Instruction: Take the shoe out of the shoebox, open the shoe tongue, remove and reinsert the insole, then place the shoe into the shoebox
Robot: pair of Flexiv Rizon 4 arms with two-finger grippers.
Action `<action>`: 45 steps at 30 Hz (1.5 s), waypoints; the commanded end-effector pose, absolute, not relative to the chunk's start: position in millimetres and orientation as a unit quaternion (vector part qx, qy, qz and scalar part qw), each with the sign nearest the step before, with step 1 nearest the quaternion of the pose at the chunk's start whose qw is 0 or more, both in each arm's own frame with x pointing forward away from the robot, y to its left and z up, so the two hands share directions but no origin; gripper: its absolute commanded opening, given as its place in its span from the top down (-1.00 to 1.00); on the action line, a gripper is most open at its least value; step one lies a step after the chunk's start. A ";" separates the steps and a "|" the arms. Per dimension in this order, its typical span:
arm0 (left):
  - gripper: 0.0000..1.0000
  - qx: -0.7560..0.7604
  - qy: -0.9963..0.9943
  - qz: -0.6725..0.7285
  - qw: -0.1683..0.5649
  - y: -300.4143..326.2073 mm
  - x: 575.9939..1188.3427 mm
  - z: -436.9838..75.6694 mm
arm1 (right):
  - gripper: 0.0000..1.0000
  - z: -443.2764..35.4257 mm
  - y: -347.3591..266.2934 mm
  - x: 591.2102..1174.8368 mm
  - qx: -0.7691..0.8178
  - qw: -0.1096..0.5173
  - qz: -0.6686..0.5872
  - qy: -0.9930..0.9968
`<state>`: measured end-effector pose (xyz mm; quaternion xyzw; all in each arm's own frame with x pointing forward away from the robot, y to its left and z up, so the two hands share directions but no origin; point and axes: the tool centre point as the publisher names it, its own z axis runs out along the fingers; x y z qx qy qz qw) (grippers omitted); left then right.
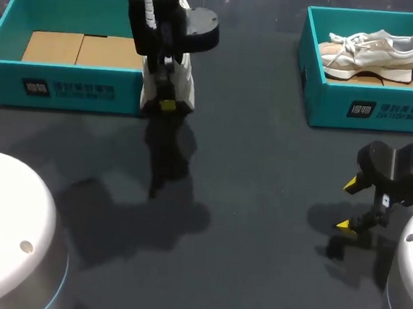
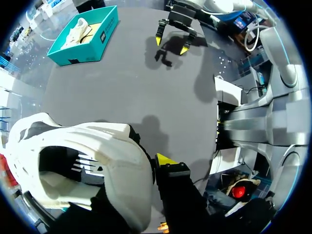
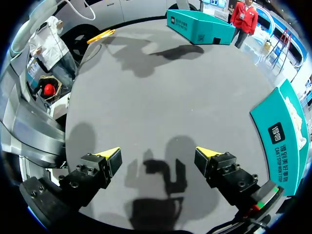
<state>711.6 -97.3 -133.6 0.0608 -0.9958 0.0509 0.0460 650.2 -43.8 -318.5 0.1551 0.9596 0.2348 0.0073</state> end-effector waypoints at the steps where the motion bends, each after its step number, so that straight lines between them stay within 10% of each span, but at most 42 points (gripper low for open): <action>1: 1.00 0.060 -0.996 0.054 0.044 -94.3 710.3 -133.8 | -1.00 -317.9 -43.7 648.2 0.156 0.009 0.233 0.960; 45: 1.00 0.105 -0.992 0.048 0.059 100.6 899.4 -90.8 | -1.00 -317.9 -43.7 648.2 0.156 0.009 0.233 0.960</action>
